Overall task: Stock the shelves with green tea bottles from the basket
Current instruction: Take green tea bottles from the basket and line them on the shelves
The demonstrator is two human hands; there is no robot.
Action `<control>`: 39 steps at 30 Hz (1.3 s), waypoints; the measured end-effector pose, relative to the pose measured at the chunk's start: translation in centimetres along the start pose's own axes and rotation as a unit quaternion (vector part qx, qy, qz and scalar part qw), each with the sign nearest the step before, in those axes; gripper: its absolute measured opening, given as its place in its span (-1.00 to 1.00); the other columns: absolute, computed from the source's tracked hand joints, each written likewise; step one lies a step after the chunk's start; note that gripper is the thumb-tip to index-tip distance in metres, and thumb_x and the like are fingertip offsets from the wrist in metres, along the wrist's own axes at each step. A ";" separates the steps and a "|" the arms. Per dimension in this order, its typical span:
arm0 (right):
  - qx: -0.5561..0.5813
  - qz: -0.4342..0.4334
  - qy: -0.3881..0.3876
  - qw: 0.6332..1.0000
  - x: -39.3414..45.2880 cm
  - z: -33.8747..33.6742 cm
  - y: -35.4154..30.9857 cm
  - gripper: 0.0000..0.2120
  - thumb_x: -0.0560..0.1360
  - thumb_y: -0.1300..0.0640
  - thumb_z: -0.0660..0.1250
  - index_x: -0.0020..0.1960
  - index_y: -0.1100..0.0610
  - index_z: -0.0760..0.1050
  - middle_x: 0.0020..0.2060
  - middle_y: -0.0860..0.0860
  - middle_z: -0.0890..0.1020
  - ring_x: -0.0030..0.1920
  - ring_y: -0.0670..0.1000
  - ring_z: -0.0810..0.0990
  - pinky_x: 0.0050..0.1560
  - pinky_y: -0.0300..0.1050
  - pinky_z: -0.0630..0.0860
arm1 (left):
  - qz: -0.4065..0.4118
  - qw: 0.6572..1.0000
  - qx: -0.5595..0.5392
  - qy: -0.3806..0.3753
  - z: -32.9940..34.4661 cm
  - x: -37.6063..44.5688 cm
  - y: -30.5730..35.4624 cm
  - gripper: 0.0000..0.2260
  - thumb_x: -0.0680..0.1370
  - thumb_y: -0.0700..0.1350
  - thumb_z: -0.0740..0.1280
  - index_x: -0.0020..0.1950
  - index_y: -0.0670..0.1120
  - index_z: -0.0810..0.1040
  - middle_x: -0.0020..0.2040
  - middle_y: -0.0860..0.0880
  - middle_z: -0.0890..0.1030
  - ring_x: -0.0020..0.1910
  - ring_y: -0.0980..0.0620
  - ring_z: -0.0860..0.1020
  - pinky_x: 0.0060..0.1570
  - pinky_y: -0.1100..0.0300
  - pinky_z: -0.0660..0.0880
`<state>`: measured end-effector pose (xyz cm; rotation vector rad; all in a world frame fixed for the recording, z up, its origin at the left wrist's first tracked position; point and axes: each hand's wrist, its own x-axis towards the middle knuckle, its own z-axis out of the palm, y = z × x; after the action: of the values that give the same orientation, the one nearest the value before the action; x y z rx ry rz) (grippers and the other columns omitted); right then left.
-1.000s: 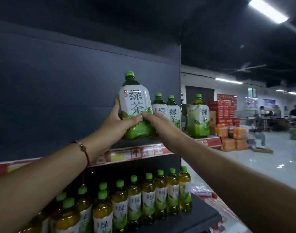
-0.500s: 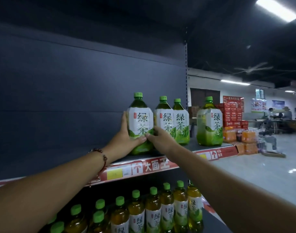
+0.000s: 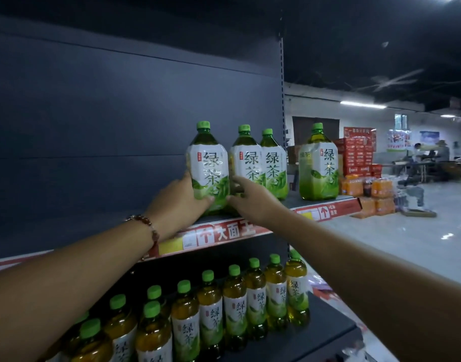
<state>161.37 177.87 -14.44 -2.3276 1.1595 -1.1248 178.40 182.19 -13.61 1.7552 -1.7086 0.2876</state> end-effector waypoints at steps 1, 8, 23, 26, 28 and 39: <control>-0.038 -0.011 -0.001 0.999 -0.9 -0.6 0.3 -0.46 0.61 0.08 0.29 0.55 0.04 0.23 0.40 0.06 0.48 0.28 0.08 0.52 0.22 -0.03 0.48 | 0.013 0.997 0.077 0.021 -0.2 -1.2 0.7 -0.46 0.54 0.22 0.30 0.44 0.03 0.31 0.24 -0.04 0.56 0.14 -0.11 0.56 0.00 0.06 0.49; -0.303 -0.043 -0.062 0.950 -8.5 -4.3 5.3 -0.38 0.61 -0.07 0.26 0.59 0.03 0.14 0.53 0.04 0.29 0.50 0.10 0.28 0.48 0.06 0.25 | 0.159 0.976 0.149 -0.014 2.5 -8.3 6.5 -0.43 0.62 0.24 0.13 0.58 0.04 0.21 0.57 -0.04 0.25 0.53 -0.06 0.22 0.48 0.01 0.13; -0.385 0.323 -0.161 0.849 -37.3 -8.7 27.0 -0.28 0.60 -0.21 0.18 0.62 0.04 -0.03 0.58 0.12 0.12 0.57 0.23 0.05 0.55 0.13 0.03 | 0.315 0.911 0.048 -0.262 26.6 -22.6 21.5 -0.38 0.58 0.29 0.13 0.59 0.10 0.12 0.59 -0.07 0.16 0.54 -0.12 0.17 0.48 -0.09 0.14; -0.358 0.398 -0.180 0.825 -43.1 -8.6 30.4 -0.25 0.59 -0.20 0.23 0.62 0.03 -0.04 0.59 0.12 0.09 0.58 0.23 0.01 0.55 0.16 -0.02 | 0.341 0.886 0.033 -0.313 31.4 -26.5 24.5 -0.36 0.58 0.31 0.11 0.60 0.09 0.09 0.61 -0.11 0.13 0.55 -0.15 0.14 0.50 -0.10 0.12; -0.346 0.437 -0.192 0.808 -46.6 -8.4 32.4 -0.24 0.59 -0.19 0.23 0.62 0.04 -0.04 0.59 0.14 0.09 0.58 0.25 0.03 0.55 0.18 -0.01 | 0.358 0.866 0.027 -0.348 33.7 -29.1 26.2 -0.36 0.61 0.29 0.10 0.61 0.07 0.06 0.61 -0.12 0.09 0.56 -0.14 0.12 0.51 -0.08 0.09; -0.238 0.574 -0.214 0.754 -60.7 -2.8 41.4 -0.15 0.54 -0.13 0.33 0.63 0.00 -0.12 0.59 0.17 0.04 0.58 0.27 -0.06 0.52 0.29 -0.13 | 0.470 0.786 0.067 -0.395 42.5 -40.8 29.6 -0.36 0.63 0.25 0.08 0.62 -0.02 0.02 0.62 -0.21 0.03 0.58 -0.26 -0.02 0.52 -0.23 -0.03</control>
<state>114.87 199.31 -67.21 -1.3735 2.2813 0.1707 133.20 192.18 -60.56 0.9576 -3.1893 0.0694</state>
